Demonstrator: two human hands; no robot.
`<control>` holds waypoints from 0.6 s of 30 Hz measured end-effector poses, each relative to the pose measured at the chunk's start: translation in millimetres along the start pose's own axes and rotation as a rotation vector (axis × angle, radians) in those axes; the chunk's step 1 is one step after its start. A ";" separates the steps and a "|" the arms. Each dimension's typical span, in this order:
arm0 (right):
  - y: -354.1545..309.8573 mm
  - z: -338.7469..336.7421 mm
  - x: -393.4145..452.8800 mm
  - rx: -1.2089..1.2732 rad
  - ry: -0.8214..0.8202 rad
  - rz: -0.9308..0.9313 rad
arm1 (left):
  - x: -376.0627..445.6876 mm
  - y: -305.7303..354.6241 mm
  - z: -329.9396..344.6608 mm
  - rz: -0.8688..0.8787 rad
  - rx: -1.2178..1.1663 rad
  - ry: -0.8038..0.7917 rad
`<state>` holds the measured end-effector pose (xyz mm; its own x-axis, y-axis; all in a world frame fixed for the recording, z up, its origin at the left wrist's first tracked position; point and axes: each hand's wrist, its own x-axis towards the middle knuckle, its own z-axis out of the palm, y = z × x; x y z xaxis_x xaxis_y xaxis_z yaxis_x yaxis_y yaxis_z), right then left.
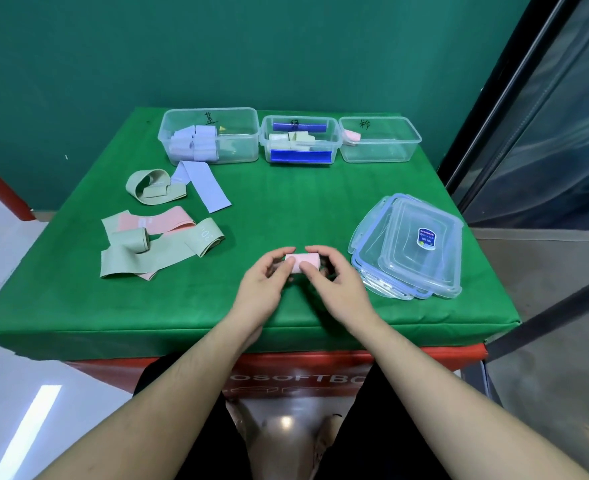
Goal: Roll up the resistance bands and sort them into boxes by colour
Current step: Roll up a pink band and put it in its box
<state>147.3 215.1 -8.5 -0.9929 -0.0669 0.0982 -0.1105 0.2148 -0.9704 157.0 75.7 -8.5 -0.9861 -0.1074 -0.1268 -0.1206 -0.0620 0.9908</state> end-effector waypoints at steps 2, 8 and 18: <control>-5.6 -1.8 -1.0 0.058 0.010 -0.011 | -1.4 3.6 3.7 -0.036 -0.041 0.015; -27.8 -5.0 -3.2 0.204 0.043 -0.083 | -3.1 17.8 24.5 -0.136 -0.275 0.026; -42.9 -37.8 30.8 -0.101 0.081 -0.329 | 22.8 59.9 57.0 -0.294 -0.491 -0.024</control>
<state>119.8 240.7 44.5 -0.9031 -0.0716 0.4235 -0.4251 0.2901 -0.8574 120.8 126.0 50.7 -0.9223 0.0065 -0.3865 -0.3286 -0.5399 0.7749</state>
